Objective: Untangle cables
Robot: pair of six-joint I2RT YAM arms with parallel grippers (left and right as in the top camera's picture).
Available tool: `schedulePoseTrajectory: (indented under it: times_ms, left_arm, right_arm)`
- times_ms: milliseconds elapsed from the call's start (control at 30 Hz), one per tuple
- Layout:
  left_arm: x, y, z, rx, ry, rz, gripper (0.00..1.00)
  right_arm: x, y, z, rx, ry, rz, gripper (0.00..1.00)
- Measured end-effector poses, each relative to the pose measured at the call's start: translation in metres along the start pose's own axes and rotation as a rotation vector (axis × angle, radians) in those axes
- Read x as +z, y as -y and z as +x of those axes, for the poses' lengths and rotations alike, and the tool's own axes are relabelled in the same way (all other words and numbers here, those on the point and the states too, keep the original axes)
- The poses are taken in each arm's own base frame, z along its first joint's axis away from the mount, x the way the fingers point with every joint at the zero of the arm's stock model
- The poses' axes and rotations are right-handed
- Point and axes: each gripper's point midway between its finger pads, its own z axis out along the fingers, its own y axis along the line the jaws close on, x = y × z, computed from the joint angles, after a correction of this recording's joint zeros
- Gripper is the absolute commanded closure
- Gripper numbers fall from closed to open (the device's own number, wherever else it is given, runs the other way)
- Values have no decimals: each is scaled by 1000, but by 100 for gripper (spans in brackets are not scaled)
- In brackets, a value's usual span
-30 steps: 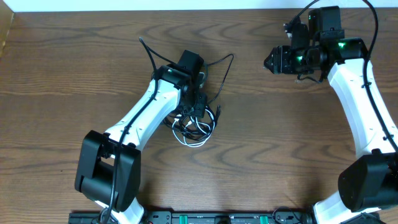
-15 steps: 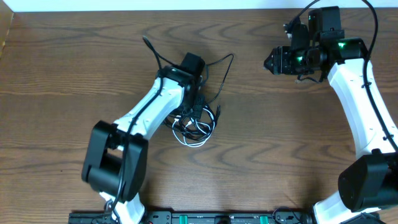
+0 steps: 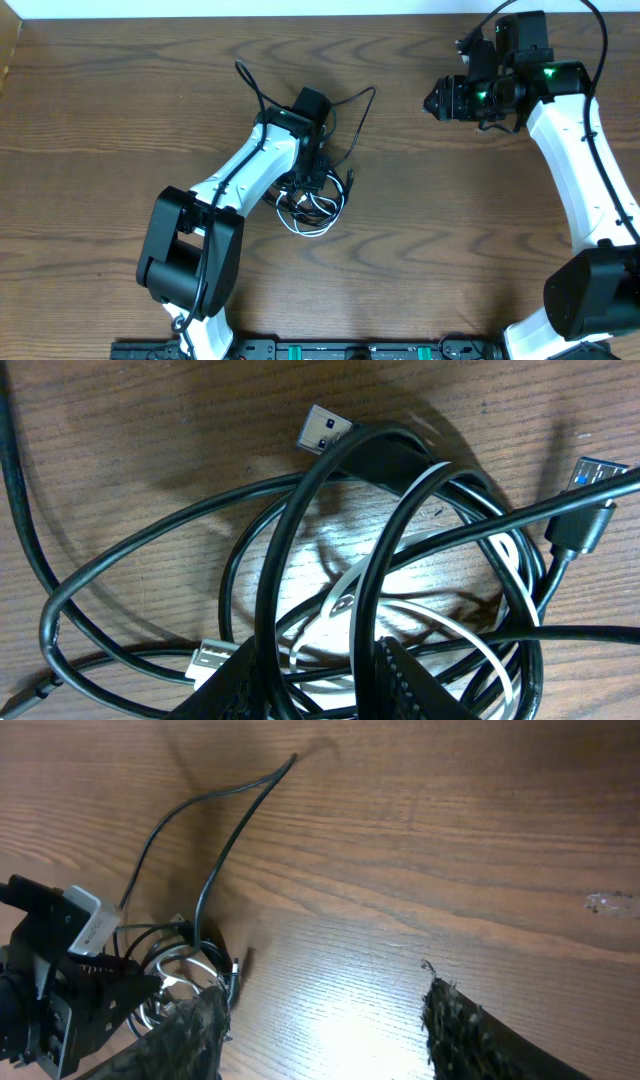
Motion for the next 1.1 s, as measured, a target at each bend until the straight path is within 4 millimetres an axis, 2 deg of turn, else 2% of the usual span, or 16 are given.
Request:
schedulePoseTrajectory:
  times_ms: [667, 800, 900, 1100]
  left_arm:
    - [0, -2, -1, -21, -3, 33, 66]
    - [-1, -3, 4, -19, -23, 29, 66]
    - [-6, -5, 8, -20, -51, 24, 66]
    - [-16, -8, 1, -32, -39, 26, 66]
  right_arm:
    - [0, 0, 0, -27, 0, 0, 37]
    - [0, 0, 1, -35, -5, 1, 37]
    - [0, 0, 1, -38, -4, 1, 37]
    - [0, 0, 1, -51, -4, 1, 36]
